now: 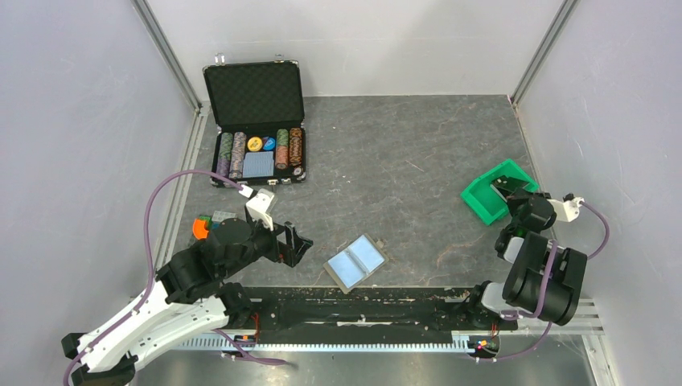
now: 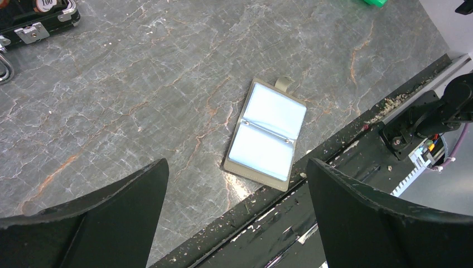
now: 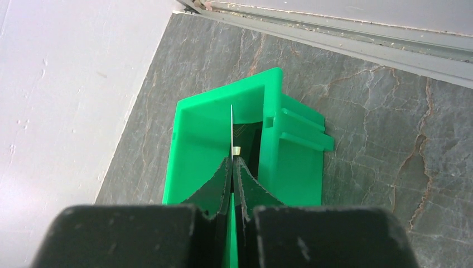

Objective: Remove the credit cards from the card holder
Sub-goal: Place the credit card in the storage box.

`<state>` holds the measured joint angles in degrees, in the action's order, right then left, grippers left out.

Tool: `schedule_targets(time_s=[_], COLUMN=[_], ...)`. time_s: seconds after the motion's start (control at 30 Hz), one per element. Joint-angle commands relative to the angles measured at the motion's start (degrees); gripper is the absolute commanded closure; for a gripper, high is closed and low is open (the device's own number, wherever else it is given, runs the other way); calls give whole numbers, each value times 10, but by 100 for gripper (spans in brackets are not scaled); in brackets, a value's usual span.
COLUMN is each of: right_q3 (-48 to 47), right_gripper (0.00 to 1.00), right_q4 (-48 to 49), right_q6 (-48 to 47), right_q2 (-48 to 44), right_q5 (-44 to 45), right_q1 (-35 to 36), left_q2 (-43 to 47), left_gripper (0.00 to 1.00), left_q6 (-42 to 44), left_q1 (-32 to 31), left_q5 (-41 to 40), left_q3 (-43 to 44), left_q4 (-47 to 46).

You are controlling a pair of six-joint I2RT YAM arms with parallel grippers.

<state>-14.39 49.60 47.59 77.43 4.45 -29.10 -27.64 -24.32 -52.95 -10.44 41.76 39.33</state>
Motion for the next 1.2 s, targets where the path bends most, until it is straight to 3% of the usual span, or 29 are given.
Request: schedule_targets(time_s=[0.0,0.3,0.53,0.7,0.93,1.17], right_q3=[-8,-16,-26,-43,-125,-186], right_gripper=[100,99,86,72,70,69], right_q4=[26,29,19,-46,-234,-341], right_q6=[7,19,19,14,11,1], right_q2=[7,39,50,26,4,-6], right_q5=[25,17,16,28,53,85], right_q1=[-2,-1,4,6,7,11], left_q2=[4,6,4,3,2,13], left_gripper=[0,0,0,0,0,0], left_q6=[14,14,15,16,16,15], left_q1=[0,0,0,0,0,0], left_q5=[-7,-10,-13,-10,-10,-15], left_q3=[-3,-2,-1,-1,-1,-2], left_q4=[-12,-12,-12,-12,-12,-12])
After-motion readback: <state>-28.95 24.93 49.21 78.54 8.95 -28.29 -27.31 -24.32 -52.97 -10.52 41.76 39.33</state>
